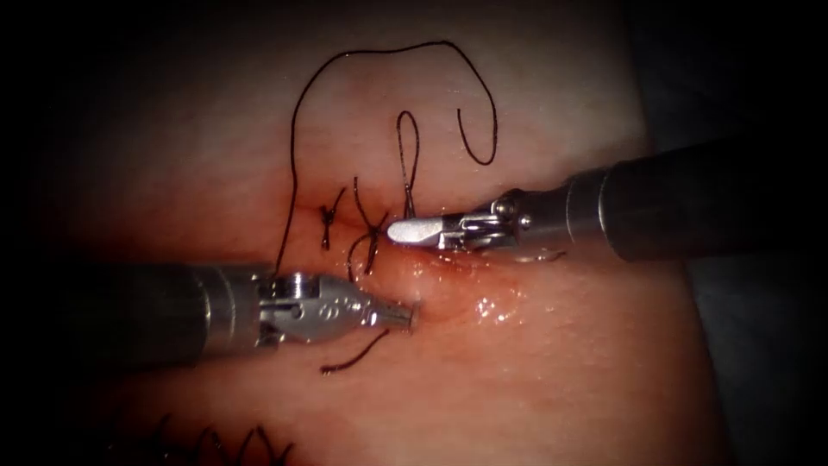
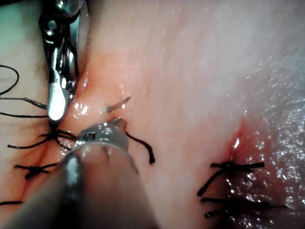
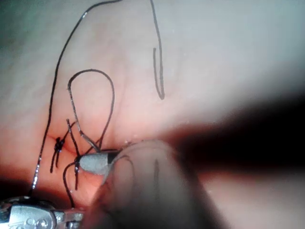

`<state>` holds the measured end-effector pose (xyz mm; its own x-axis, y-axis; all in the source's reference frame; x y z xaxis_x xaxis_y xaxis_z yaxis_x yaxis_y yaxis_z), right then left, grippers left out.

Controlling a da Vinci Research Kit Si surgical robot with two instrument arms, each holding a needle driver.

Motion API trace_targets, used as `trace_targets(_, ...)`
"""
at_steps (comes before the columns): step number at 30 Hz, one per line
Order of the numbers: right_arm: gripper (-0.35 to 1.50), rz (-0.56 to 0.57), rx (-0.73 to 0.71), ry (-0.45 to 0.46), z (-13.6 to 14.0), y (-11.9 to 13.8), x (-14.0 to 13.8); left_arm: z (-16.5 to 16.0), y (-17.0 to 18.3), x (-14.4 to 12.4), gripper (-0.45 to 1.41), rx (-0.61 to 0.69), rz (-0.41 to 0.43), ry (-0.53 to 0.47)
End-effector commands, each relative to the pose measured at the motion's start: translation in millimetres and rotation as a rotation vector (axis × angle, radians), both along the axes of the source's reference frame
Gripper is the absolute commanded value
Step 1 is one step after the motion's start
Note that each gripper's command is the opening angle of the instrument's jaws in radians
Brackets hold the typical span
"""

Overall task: Wound Closure
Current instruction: With the right needle driver throw the needle through the skin below the cut, then pull the needle through the tissue with the left grasper.

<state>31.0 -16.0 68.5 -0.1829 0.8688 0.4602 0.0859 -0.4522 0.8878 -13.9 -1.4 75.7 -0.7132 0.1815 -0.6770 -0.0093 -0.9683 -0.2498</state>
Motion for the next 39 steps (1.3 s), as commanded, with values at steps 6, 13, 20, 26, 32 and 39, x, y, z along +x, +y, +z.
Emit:
trace_targets(6, 1.14, 0.095, -0.181, -0.117, 1.8, 1.9, -0.6, -0.9, 1.5, 0.4, -0.11, -0.09, -0.07, -0.101)
trace_targets(13, 1.16, 0.084, -0.256, -0.207, 3.4, 3.6, -4.4, -1.1, 1.5, 1.2, 0.31, -0.208, -0.007, -0.181)
trace_targets(20, 1.04, 0.084, -0.267, -0.232, 4.2, 4.9, -8.4, -0.8, 1.0, 0.3, 0.34, -0.223, 0.055, -0.277)
trace_targets(26, 0.89, 0.085, -0.283, -0.268, 4.0, 6.7, -12.6, -1.0, 0.1, -0.9, 0.29, -0.236, 0.087, -0.323)
trace_targets(32, 0.89, 0.084, -0.294, -0.274, 4.4, 6.4, -13.8, -1.1, 0.6, -1.8, 0.26, -0.238, 0.108, -0.354)
trace_targets(39, 0.79, 0.086, -0.31, -0.275, 5.3, 5.3, -13.7, -0.7, 0.8, -3.4, 0.12, -0.236, 0.124, -0.383)
